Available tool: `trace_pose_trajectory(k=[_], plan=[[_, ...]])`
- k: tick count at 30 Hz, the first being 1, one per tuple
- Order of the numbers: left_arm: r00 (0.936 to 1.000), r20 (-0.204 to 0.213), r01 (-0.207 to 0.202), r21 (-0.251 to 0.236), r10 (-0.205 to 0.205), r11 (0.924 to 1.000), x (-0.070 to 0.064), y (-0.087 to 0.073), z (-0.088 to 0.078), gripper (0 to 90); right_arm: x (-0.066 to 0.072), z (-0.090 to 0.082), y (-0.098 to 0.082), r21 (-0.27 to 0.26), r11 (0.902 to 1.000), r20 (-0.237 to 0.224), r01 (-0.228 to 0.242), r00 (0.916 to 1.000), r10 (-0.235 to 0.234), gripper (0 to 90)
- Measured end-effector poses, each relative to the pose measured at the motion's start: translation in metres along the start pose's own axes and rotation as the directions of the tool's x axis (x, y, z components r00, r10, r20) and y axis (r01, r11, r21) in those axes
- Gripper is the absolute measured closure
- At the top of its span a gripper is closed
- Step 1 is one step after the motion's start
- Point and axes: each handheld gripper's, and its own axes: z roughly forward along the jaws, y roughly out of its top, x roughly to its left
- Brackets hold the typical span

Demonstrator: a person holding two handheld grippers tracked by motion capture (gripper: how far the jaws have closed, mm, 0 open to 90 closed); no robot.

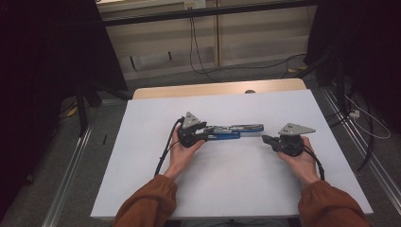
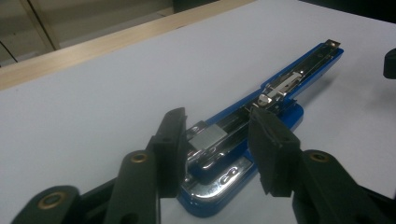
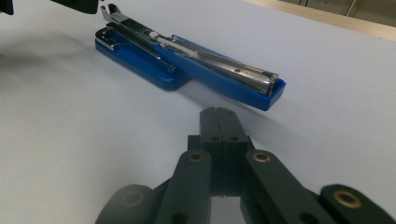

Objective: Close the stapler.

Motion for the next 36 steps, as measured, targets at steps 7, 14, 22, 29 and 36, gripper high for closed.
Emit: trace_pose_trajectory(k=[7,14,22,29,36], plan=[[0.9994,0.033,-0.013,0.037,0.011,0.9992,-0.004,-0.004,0.003,78.9,0.001,0.004,0.001,0.021,0.9998,-0.008,0.006,0.9999,-0.006,90.0],[0.9994,0.033,-0.016,0.112,0.012,0.9936,-0.003,-0.008,0.007,89.7,0.002,0.006,0.002,0.035,0.9993,-0.007,0.010,0.9999,-0.009,90.0],[1.0000,0.005,-0.009,0.122,0.008,0.9924,0.002,-0.012,0.011,90.0,0.001,0.010,0.002,0.046,0.9989,-0.005,0.008,1.0000,-0.008,90.0],[0.9998,-0.013,-0.014,0.132,0.015,0.9911,-0.002,-0.010,0.012,90.0,0.001,0.015,0.005,0.067,0.9977,-0.006,0.005,1.0000,-0.005,90.0],[0.9993,-0.016,-0.032,0.132,0.035,0.9907,-0.004,-0.011,0.012,90.0,-0.001,0.020,0.010,0.079,0.9969,0.010,0.010,0.9999,-0.011,90.0]])
